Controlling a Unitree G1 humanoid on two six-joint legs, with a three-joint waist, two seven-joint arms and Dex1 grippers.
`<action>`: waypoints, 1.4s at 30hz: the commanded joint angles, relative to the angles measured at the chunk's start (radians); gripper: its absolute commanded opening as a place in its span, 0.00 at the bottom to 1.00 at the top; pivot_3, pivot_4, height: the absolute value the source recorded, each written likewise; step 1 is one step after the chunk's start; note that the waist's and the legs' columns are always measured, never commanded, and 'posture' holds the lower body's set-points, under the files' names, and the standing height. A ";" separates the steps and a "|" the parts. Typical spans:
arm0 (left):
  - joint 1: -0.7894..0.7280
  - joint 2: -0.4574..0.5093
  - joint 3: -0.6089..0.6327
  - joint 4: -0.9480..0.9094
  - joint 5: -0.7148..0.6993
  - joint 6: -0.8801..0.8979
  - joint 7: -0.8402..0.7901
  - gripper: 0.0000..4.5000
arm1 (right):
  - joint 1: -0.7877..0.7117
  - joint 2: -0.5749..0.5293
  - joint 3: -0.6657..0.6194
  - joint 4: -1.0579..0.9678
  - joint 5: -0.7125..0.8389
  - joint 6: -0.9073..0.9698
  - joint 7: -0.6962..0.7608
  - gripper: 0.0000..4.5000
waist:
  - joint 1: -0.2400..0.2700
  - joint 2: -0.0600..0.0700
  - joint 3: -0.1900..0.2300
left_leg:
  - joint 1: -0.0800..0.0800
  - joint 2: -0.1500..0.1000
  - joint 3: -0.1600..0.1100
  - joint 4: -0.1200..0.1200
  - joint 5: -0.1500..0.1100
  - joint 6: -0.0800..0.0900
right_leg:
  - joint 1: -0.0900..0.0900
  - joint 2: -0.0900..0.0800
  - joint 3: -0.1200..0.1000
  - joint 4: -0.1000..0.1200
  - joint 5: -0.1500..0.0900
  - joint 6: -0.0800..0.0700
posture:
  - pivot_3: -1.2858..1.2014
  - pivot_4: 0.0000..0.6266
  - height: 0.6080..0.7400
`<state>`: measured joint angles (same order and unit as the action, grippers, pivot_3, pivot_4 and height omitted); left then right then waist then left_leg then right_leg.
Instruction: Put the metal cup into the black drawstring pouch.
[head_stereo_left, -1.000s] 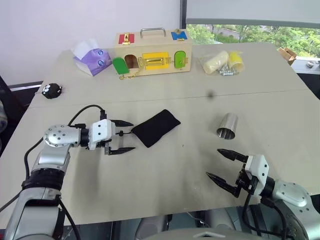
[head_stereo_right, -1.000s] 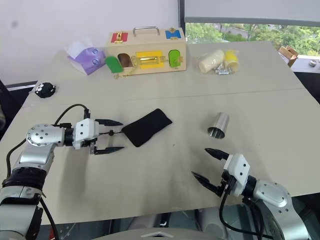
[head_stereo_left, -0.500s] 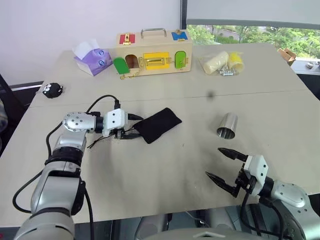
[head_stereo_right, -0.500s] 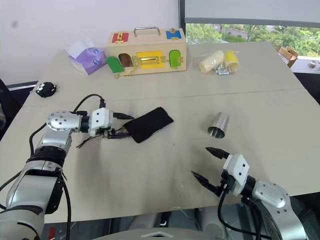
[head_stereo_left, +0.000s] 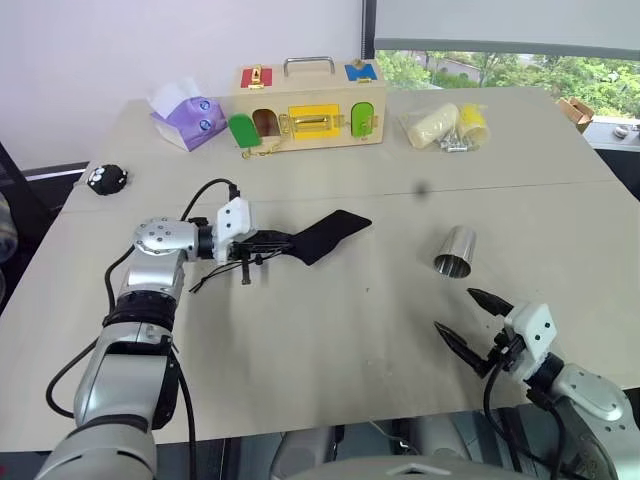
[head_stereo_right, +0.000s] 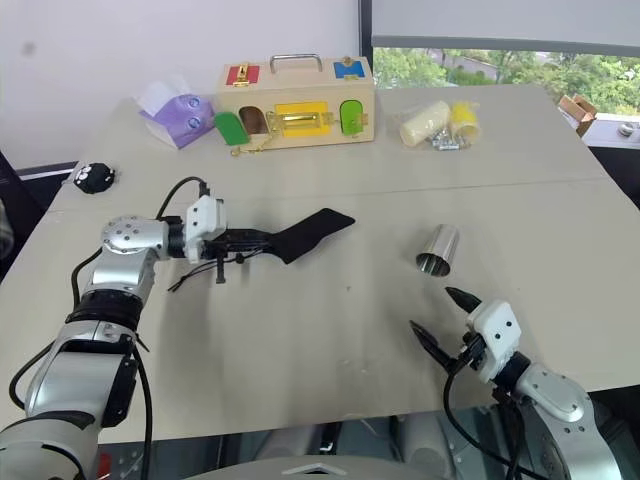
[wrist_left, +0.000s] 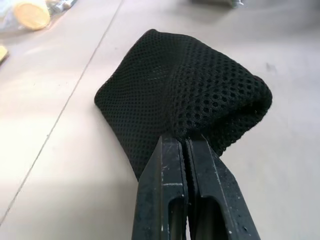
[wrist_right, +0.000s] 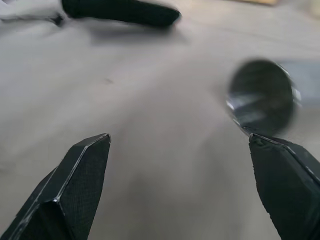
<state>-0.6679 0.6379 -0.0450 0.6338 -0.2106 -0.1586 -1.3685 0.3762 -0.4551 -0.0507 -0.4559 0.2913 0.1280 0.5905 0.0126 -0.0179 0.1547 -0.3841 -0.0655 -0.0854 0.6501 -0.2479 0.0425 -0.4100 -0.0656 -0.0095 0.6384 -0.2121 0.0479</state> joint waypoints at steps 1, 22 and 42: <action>-0.004 -0.009 0.013 -0.166 -0.016 0.183 0.106 0.00 | -0.027 0.041 -0.014 -0.030 -0.004 0.064 -0.088 1.00 | 0.000 0.000 0.000 | 0.000 0.000 0.000 0.000 0.000 0.000 | 0.000 0.000 0.000 0.000 0.000 0.000 | 0.52 0.24 1.00; -0.244 -0.200 0.039 -0.680 -0.020 1.387 0.746 0.00 | -0.319 0.208 -0.049 0.103 -0.073 0.245 -0.390 0.08 | -0.020 -0.001 0.001 | 0.001 -0.001 0.002 -0.002 0.003 -0.006 | -0.003 0.001 0.004 0.003 0.000 0.000 | 0.52 0.24 1.00; -0.332 -0.281 0.155 -0.660 -0.275 1.631 0.760 0.00 | -0.524 0.232 0.116 -0.223 0.220 0.446 -0.255 0.01 | -0.023 -0.001 0.001 | -0.001 -0.001 0.000 -0.001 0.003 -0.008 | -0.004 0.000 0.005 0.003 0.000 0.000 | 0.52 0.24 1.00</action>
<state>-0.9679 0.3591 0.0794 -0.0062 -0.4454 1.4611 -0.5967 -0.1270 -0.2136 0.0635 -0.6385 0.5028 0.5747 0.3397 -0.0103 -0.0187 0.1557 -0.3847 -0.0667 -0.0850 0.6490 -0.2450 0.0347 -0.4137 -0.0655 -0.0039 0.6410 -0.2120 0.0477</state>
